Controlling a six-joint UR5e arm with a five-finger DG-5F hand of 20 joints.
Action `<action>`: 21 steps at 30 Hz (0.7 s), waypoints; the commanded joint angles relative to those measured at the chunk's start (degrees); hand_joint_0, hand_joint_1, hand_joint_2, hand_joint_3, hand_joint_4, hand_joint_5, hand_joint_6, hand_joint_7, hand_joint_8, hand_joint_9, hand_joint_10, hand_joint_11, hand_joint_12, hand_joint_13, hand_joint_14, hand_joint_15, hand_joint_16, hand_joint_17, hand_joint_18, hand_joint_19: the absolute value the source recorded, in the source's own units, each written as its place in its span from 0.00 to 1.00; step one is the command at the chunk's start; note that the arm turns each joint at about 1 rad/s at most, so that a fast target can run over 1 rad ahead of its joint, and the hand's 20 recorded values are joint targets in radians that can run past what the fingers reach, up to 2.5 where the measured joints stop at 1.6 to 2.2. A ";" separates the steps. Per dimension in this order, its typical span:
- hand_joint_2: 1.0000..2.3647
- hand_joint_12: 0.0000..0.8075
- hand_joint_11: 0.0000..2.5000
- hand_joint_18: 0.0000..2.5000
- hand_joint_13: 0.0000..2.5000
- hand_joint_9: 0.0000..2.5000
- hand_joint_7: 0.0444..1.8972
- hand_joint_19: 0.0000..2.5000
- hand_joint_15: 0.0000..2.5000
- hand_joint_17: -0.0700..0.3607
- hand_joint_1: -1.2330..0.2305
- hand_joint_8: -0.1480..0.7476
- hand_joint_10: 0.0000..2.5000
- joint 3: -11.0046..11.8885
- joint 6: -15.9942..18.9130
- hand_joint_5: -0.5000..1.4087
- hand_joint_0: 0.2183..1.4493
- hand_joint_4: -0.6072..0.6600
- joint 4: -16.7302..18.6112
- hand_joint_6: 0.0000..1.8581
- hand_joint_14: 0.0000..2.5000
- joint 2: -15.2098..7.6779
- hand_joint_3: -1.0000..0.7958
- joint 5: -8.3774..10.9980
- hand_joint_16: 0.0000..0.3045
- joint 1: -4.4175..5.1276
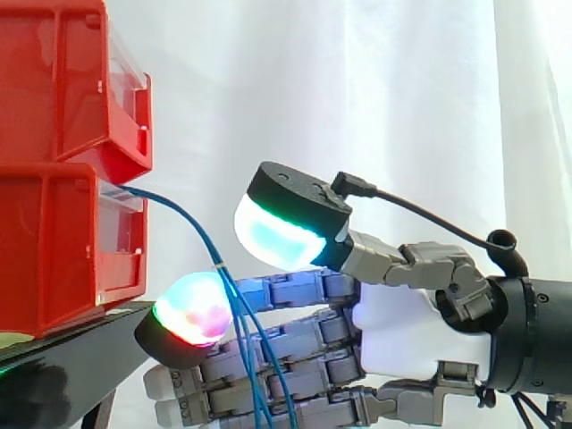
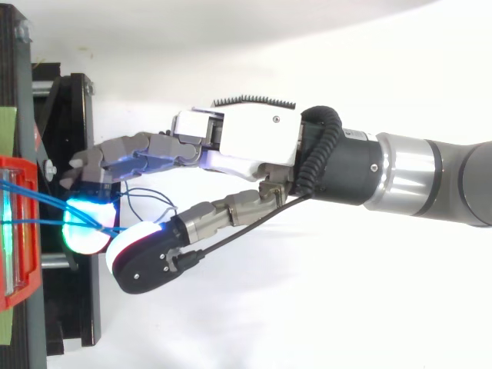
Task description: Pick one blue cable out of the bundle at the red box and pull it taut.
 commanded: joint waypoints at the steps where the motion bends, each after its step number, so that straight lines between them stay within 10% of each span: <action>1: 0.01 0.45 0.02 0.06 0.08 0.16 0.59 0.03 0.04 0.44 0.40 0.47 0.00 -0.02 -0.02 0.19 0.31 0.65 -0.07 0.30 0.00 0.01 0.34 0.00 0.17 -0.05; 21: 0.01 0.45 0.04 0.09 0.09 0.17 0.41 0.03 0.04 0.43 0.38 0.48 0.00 0.16 -0.37 0.16 0.33 0.62 -0.25 0.45 0.00 0.45 0.45 0.00 0.17 -0.32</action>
